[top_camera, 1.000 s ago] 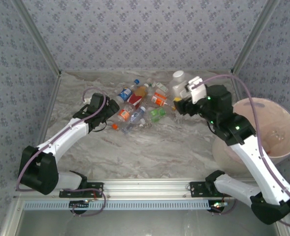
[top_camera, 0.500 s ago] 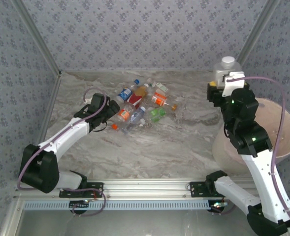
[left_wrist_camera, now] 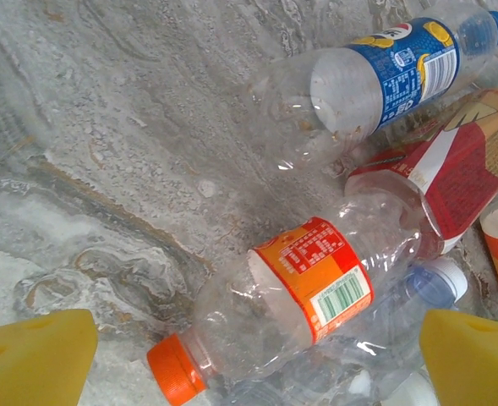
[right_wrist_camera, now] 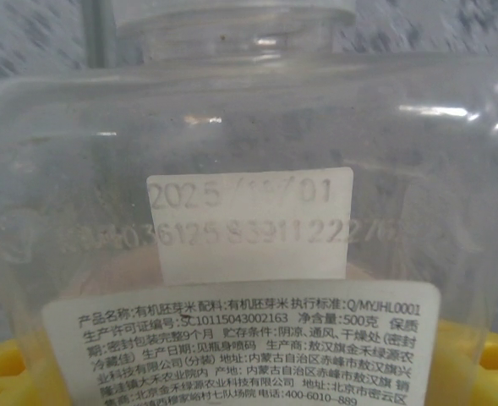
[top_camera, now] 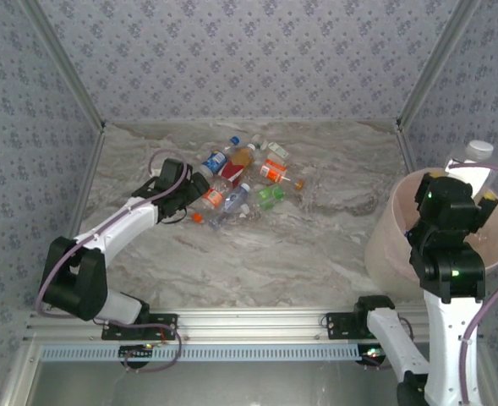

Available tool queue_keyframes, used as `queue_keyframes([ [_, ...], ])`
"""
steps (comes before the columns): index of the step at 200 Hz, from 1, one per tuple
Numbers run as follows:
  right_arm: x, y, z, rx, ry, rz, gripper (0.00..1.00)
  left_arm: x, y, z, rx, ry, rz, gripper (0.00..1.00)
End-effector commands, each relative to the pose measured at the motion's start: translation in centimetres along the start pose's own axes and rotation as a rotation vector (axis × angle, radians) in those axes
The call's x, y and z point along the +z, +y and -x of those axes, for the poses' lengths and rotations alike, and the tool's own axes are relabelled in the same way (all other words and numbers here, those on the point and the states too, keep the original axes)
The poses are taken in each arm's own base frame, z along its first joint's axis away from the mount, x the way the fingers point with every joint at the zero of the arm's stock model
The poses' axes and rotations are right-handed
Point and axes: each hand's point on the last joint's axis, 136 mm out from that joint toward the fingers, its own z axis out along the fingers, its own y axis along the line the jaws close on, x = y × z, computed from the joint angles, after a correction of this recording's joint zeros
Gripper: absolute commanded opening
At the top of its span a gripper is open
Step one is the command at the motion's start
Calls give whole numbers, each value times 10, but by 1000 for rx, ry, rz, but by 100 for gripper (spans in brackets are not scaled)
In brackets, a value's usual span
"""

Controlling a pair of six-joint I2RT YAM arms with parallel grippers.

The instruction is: Put the plastic bottles in the bin

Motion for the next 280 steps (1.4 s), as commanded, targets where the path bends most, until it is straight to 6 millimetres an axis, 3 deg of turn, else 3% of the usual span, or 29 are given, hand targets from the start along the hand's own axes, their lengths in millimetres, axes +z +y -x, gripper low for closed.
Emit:
queue_keyframes([
  [1, 0, -25, -37, -41, 136, -110, 61, -3, -14, 10, 14, -7, -34, 98],
  [50, 1, -50, -70, 21, 216, -252, 65, 5, -21, 10, 21, 42, -41, 98],
  [62, 8, -49, -86, 6, 261, -276, 67, 6, -22, 10, 23, 47, -43, 98],
  [102, 12, -55, -98, 3, 301, -320, 87, 6, -23, 10, 19, 55, -45, 98],
  [134, 13, -52, -95, 9, 297, -301, 100, 6, -20, 11, 16, 53, -38, 98],
  [213, 13, -47, -82, 42, 273, -255, 100, 10, -17, 8, 15, 62, -25, 98],
  [280, 9, -12, -64, 126, 242, -20, 100, 10, -12, 8, 46, 65, -13, 98],
])
